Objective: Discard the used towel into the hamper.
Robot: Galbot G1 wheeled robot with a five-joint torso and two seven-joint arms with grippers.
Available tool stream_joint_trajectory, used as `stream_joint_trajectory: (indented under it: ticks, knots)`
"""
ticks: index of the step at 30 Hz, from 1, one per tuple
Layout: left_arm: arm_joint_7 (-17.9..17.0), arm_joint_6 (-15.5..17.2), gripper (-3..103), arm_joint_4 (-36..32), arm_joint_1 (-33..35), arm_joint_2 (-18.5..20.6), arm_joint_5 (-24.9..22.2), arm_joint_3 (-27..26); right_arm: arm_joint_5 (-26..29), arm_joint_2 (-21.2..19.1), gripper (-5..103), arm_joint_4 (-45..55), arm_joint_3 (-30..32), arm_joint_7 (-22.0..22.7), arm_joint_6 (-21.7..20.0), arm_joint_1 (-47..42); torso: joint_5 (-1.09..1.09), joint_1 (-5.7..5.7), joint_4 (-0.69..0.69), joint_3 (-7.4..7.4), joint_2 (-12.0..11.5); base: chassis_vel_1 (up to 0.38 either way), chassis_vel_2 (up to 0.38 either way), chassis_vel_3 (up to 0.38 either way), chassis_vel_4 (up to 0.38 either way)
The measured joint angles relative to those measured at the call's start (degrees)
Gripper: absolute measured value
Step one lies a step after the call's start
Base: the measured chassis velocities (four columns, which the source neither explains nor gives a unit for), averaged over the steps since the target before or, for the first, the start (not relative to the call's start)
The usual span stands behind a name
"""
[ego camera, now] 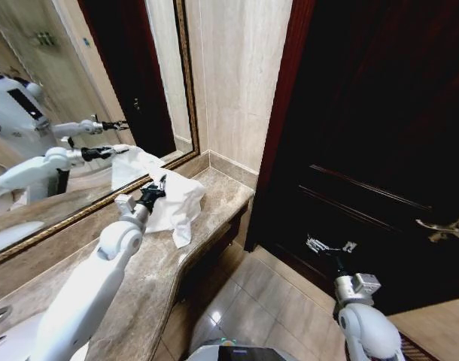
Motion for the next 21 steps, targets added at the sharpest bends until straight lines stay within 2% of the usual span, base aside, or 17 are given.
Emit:
stream_joint_trajectory:
  ticks: [5,10,16,21]
  knots:
    - [-2.34,0.3,2,-4.78,4.05,-1.66,0.35,-1.94,2.08,-1.23,100,1.74,0.83,-0.09,-0.65,-0.39,0.0,0.0,0.0,0.0,0.0,0.0,0.0,0.0,0.0]
    - [-4.96,3.05,2,-9.52,7.34,-3.26,2.72,-2.7,3.61,-1.9,100,3.42,1.03,-0.32,-0.77,-0.69,0.01,0.0,0.0,0.0,0.0,0.0,0.0,0.0,0.0]
    - [-5.08,3.37,2,-12.45,11.08,-5.08,6.12,-3.59,5.3,-2.46,100,4.81,1.81,-1.16,-1.78,-1.26,0.01,0.0,-0.01,0.0,0.0,0.0,0.0,0.0,0.0]
    - [-4.34,1.9,2,-13.4,13.8,-7.3,9.93,-3.87,6.04,-3.05,100,5.23,2.31,-1.43,-2.06,-1.82,0.0,0.0,0.0,0.0,0.0,0.0,0.0,0.0,0.0]
